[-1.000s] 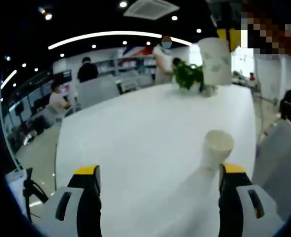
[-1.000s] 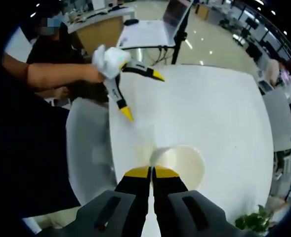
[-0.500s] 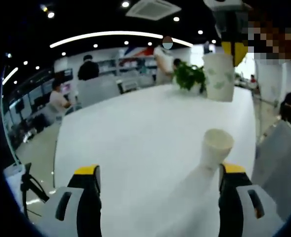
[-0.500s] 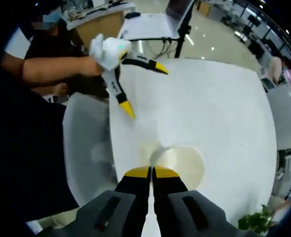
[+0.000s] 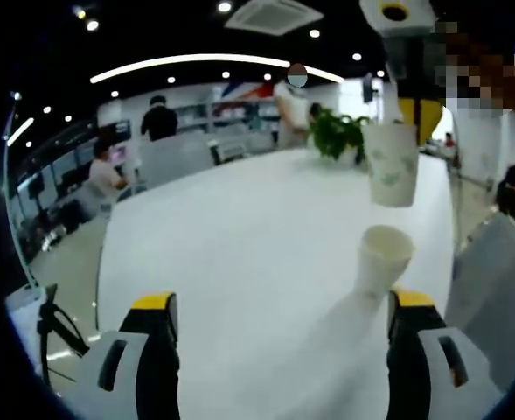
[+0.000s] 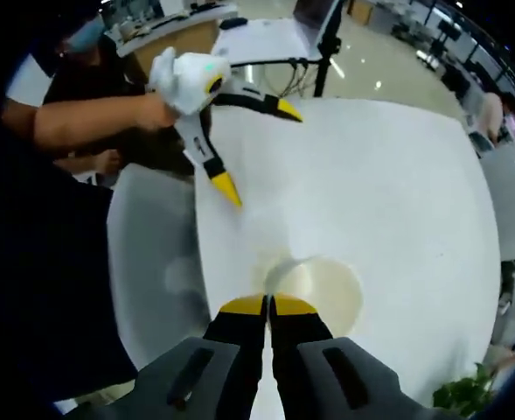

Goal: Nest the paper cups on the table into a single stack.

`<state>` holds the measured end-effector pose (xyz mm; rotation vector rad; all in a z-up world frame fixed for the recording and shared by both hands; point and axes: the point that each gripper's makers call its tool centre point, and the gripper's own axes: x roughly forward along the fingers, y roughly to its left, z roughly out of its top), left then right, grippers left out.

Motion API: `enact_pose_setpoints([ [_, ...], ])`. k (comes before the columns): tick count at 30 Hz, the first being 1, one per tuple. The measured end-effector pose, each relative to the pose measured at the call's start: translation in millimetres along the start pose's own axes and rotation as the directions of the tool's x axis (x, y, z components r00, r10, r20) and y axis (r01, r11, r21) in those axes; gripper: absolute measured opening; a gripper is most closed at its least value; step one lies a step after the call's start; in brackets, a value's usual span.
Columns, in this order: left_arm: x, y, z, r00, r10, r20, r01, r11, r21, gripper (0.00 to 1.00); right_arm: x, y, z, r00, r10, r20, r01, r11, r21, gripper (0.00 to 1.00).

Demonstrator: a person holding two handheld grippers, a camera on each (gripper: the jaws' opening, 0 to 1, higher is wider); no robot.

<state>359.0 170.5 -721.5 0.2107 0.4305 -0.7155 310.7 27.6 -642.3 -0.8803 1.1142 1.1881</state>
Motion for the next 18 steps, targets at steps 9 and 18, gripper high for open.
enact_pose_setpoints([
  [9, 1.0, -0.8, -2.6, 1.0, -0.002, -0.001, 0.002, 1.0, -0.009, 0.99, 14.2, 1.9, -3.6, 1.0, 0.009, -0.008, -0.009, 1.0, 0.01, 0.0],
  [18, 5.3, -4.4, -6.7, 0.999, -0.024, 0.021, 0.024, 1.0, -0.008, 0.99, 28.5, 5.1, -6.6, 1.0, 0.014, -0.021, -0.014, 1.0, 0.015, 0.0],
])
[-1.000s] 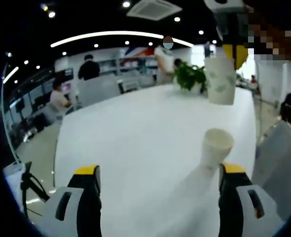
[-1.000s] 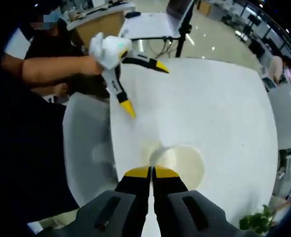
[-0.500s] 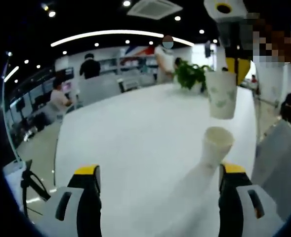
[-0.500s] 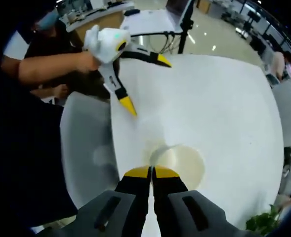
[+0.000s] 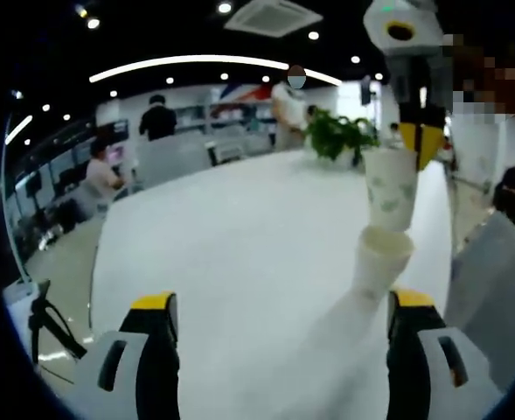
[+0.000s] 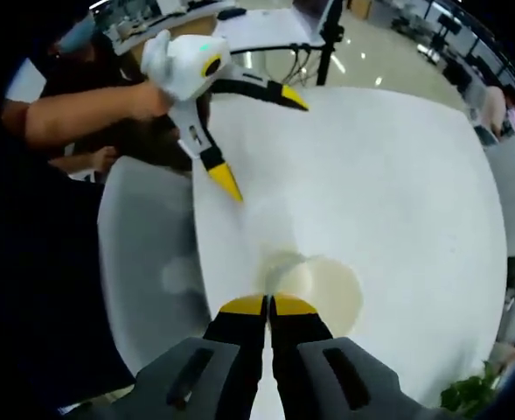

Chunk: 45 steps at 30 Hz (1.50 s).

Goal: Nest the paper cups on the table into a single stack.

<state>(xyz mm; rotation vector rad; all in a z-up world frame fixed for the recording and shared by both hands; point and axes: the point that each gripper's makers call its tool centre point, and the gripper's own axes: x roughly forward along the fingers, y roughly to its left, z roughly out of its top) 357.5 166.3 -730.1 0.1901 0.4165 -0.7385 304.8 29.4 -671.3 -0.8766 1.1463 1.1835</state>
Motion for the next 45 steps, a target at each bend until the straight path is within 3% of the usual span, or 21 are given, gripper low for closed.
enact_pose_setpoints([
  [10, 3.0, -16.7, -5.9, 0.992, -0.116, 0.047, 0.116, 0.993, -0.002, 0.99, 10.9, -0.3, -7.3, 1.0, -0.01, -0.02, 0.01, 1.0, 0.0, 0.0],
  [17, -4.2, -21.3, -15.3, 0.987, -0.145, 0.065, 0.145, 0.989, 0.012, 0.99, 17.8, -4.2, -8.5, 1.0, -0.016, -0.017, 0.016, 1.0, 0.012, 0.0],
  [30, -26.4, -19.9, -30.0, 0.983, -0.161, 0.09, 0.16, 0.987, 0.021, 0.99, 33.3, -1.7, -11.1, 1.0, -0.008, -0.021, 0.009, 1.0, 0.025, 0.0],
  [45, -24.8, -20.9, -35.7, 0.987, -0.136, 0.082, 0.138, 0.99, -0.013, 0.99, 59.3, -7.6, -19.2, 0.999, -0.025, -0.044, 0.027, 0.998, 0.055, 0.0],
])
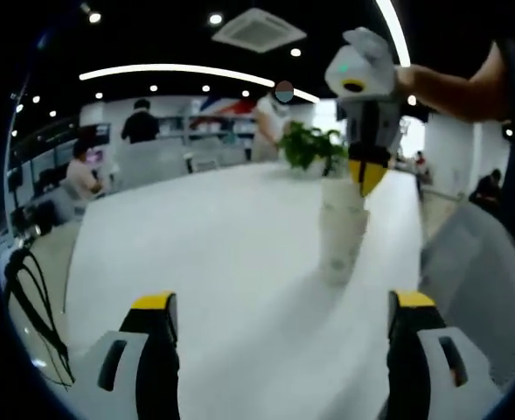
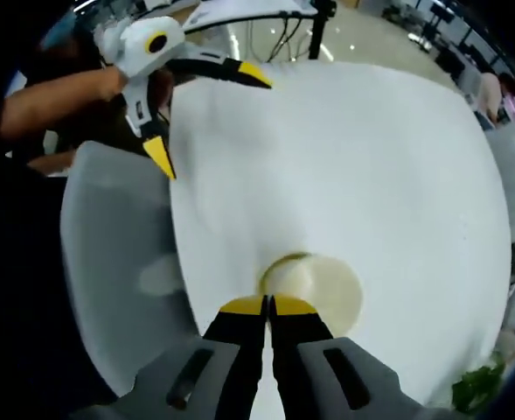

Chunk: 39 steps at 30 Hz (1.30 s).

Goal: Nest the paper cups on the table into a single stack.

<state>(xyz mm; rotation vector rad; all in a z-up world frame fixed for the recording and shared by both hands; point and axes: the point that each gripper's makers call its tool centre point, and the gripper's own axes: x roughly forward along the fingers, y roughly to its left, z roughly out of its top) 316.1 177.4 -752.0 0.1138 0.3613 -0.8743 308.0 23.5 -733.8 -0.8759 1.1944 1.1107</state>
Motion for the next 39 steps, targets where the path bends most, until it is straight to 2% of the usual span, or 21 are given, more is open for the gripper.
enact_pose_setpoints([
  [15, -3.3, 2.6, 0.6, 1.0, 0.008, 0.007, -0.008, 1.0, -0.011, 0.99, 22.6, 4.6, -2.1, 1.0, 0.007, -0.014, -0.007, 1.0, -0.01, 0.0],
  [23, -3.3, 0.4, -0.4, 1.0, 0.005, 0.002, -0.005, 1.0, -0.013, 0.99, 23.7, 4.3, -1.8, 1.0, 0.011, -0.003, -0.011, 1.0, -0.007, 0.0],
  [26, -3.0, 1.1, 0.3, 1.0, 0.004, 0.002, -0.004, 1.0, -0.012, 0.99, 23.3, 4.9, -2.3, 1.0, 0.009, 0.006, -0.009, 1.0, -0.029, 0.0],
  [28, -2.3, 1.9, 1.5, 1.0, 0.004, 0.003, -0.003, 1.0, -0.012, 0.99, 23.3, 5.4, -1.8, 1.0, 0.009, 0.02, -0.007, 0.997, -0.076, 0.0],
  [31, -1.9, 2.0, 3.3, 1.0, 0.001, 0.008, -0.001, 1.0, -0.017, 0.99, 20.2, 0.0, -0.2, 0.999, -0.018, 0.039, 0.022, 0.995, -0.1, 0.1],
  [34, -1.1, 1.1, 4.4, 1.0, -0.002, 0.004, 0.003, 1.0, -0.019, 0.99, 12.6, -1.9, 3.2, 0.998, -0.007, 0.07, 0.014, 0.994, -0.105, 0.17],
  [36, -0.8, 0.8, 5.0, 1.0, -0.004, 0.004, 0.004, 1.0, -0.021, 0.99, 5.6, -3.2, 7.6, 0.995, 0.003, 0.104, 0.009, 0.994, -0.107, 0.22],
  [39, -0.2, 0.2, 6.1, 1.0, -0.005, 0.004, 0.005, 1.0, -0.023, 0.99, -8.5, -1.0, 18.6, 0.982, 0.03, 0.185, -0.011, 0.994, -0.106, 0.35],
])
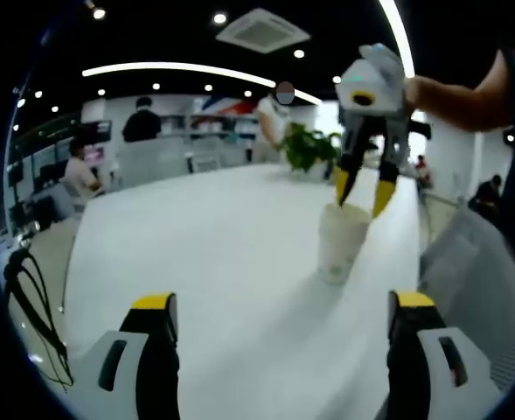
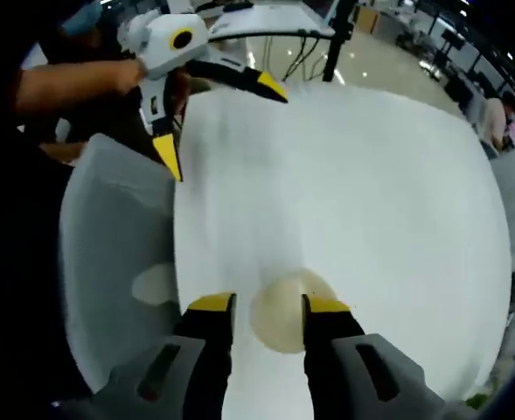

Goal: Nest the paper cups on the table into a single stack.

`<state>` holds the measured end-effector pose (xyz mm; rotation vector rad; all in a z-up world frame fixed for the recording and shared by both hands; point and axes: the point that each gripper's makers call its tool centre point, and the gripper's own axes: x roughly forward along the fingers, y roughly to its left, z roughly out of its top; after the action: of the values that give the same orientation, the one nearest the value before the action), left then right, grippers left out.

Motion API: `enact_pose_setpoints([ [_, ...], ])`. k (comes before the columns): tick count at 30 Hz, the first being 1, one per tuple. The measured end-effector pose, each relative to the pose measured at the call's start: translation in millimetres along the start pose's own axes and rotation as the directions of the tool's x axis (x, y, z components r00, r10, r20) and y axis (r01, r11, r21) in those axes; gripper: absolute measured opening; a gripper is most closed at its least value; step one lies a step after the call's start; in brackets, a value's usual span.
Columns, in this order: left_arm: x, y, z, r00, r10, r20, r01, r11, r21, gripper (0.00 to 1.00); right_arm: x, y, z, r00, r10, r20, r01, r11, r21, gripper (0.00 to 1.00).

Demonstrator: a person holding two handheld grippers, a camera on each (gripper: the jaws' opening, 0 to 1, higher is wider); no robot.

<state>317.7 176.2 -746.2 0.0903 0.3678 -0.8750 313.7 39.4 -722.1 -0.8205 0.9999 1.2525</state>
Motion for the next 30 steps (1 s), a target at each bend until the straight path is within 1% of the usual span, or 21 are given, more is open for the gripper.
enact_pose_setpoints([
  [2, 0.5, 0.6, -0.3, 1.0, -0.001, -0.004, 0.001, 1.0, -0.004, 0.99, -9.4, 1.8, 3.8, 1.0, 0.019, 0.024, -0.019, 1.0, 0.011, 0.41],
  [5, 1.3, 0.8, 2.1, 1.0, -0.001, -0.002, 0.001, 1.0, -0.006, 0.99, -24.1, -0.8, 10.5, 0.996, 0.009, 0.084, -0.01, 1.0, 0.014, 0.5],
  [6, 1.5, 1.0, 2.6, 1.0, 0.0, -0.002, 0.0, 1.0, -0.007, 0.99, -30.0, -5.6, 14.7, 0.991, -0.019, 0.134, 0.014, 0.999, 0.042, 0.55],
  [7, 1.7, 2.5, 2.2, 1.0, 0.004, -0.003, -0.004, 1.0, -0.011, 0.99, -34.5, -8.5, 17.0, 0.985, -0.036, 0.171, 0.026, 0.998, 0.059, 0.66],
  [8, 1.8, 3.4, 2.1, 1.0, 0.008, -0.003, -0.008, 1.0, -0.014, 0.99, -38.6, -10.4, 17.6, 0.978, -0.046, 0.203, 0.031, 0.997, 0.076, 0.73],
  [9, 1.9, 4.0, 2.0, 1.0, 0.011, -0.002, -0.011, 1.0, -0.018, 0.99, -44.1, -12.5, 14.2, 0.972, -0.052, 0.23, 0.03, 0.995, 0.1, 0.77],
  [10, 2.1, 3.9, 2.4, 1.0, 0.012, 0.001, -0.012, 1.0, -0.02, 0.99, -45.9, -13.4, 12.1, 0.971, -0.055, 0.234, 0.03, 0.994, 0.108, 0.78],
  [12, 2.6, 3.1, 3.0, 1.0, 0.013, 0.007, -0.013, 1.0, -0.019, 0.99, -55.0, -22.1, 4.6, 0.957, -0.092, 0.275, 0.054, 0.988, 0.143, 0.77],
  [13, 3.1, 2.9, 3.5, 1.0, 0.012, 0.012, -0.012, 1.0, -0.017, 0.99, -60.8, -29.6, 1.2, 0.94, -0.128, 0.315, 0.08, 0.984, 0.16, 0.78],
  [14, 3.4, 2.6, 3.9, 1.0, 0.012, 0.015, -0.012, 1.0, -0.017, 0.99, -64.4, -34.8, -1.5, 0.929, -0.155, 0.337, 0.1, 0.98, 0.175, 0.8],
  [16, 4.4, 1.7, 5.0, 1.0, 0.013, 0.018, -0.013, 1.0, -0.02, 0.99, -73.0, -47.6, -5.8, 0.885, -0.225, 0.407, 0.149, 0.966, 0.212, 0.89],
  [19, 5.7, 2.4, 6.5, 1.0, 0.019, 0.021, -0.019, 1.0, -0.025, 0.99, -85.4, -59.5, -12.1, 0.788, -0.307, 0.534, 0.198, 0.947, 0.253, 0.99],
  [20, 6.3, 2.6, 7.4, 0.999, 0.022, 0.024, -0.021, 0.999, -0.03, 0.99, -87.9, -61.5, -14.4, 0.762, -0.325, 0.56, 0.203, 0.941, 0.27, 1.0],
  [22, 7.1, 3.4, 8.7, 0.999, 0.028, 0.027, -0.027, 0.999, -0.029, 0.99, -88.3, -63.9, -24.3, 0.729, -0.356, 0.584, 0.2, 0.927, 0.317, 1.0],
  [23, 7.2, 3.9, 9.0, 0.999, 0.03, 0.028, -0.029, 0.999, -0.029, 0.99, -88.5, -64.8, -31.1, 0.707, -0.379, 0.597, 0.199, 0.917, 0.346, 1.0],
  [24, 7.3, 4.0, 9.4, 0.999, 0.03, 0.029, -0.03, 0.999, -0.03, 0.99, -88.8, -65.6, -35.8, 0.689, -0.398, 0.606, 0.205, 0.909, 0.363, 1.0],
  [25, 7.4, 4.4, 9.7, 0.999, 0.033, 0.03, -0.032, 0.999, -0.029, 0.99, -88.5, -65.5, -40.8, 0.679, -0.41, 0.609, 0.21, 0.903, 0.374, 1.0],
  [26, 7.3, 4.7, 9.9, 0.999, 0.035, 0.031, -0.034, 0.999, -0.027, 0.99, -89.0, -65.7, -46.2, 0.654, -0.431, 0.622, 0.217, 0.894, 0.391, 1.0],
  [28, 6.8, 4.8, 10.1, 0.999, 0.038, 0.032, -0.037, 0.999, -0.029, 0.99, -87.9, -62.6, -57.7, 0.628, -0.452, 0.633, 0.213, 0.882, 0.42, 1.0],
  [29, 6.2, 5.1, 9.9, 0.999, 0.041, 0.031, -0.04, 0.999, -0.028, 0.99, -88.2, -62.3, -63.3, 0.605, -0.473, 0.641, 0.217, 0.872, 0.439, 1.0],
  [30, 5.6, 5.5, 9.4, 0.999, 0.045, 0.03, -0.045, 0.999, -0.026, 0.99, -87.2, -61.2, -68.3, 0.595, -0.485, 0.641, 0.228, 0.867, 0.444, 1.0],
])
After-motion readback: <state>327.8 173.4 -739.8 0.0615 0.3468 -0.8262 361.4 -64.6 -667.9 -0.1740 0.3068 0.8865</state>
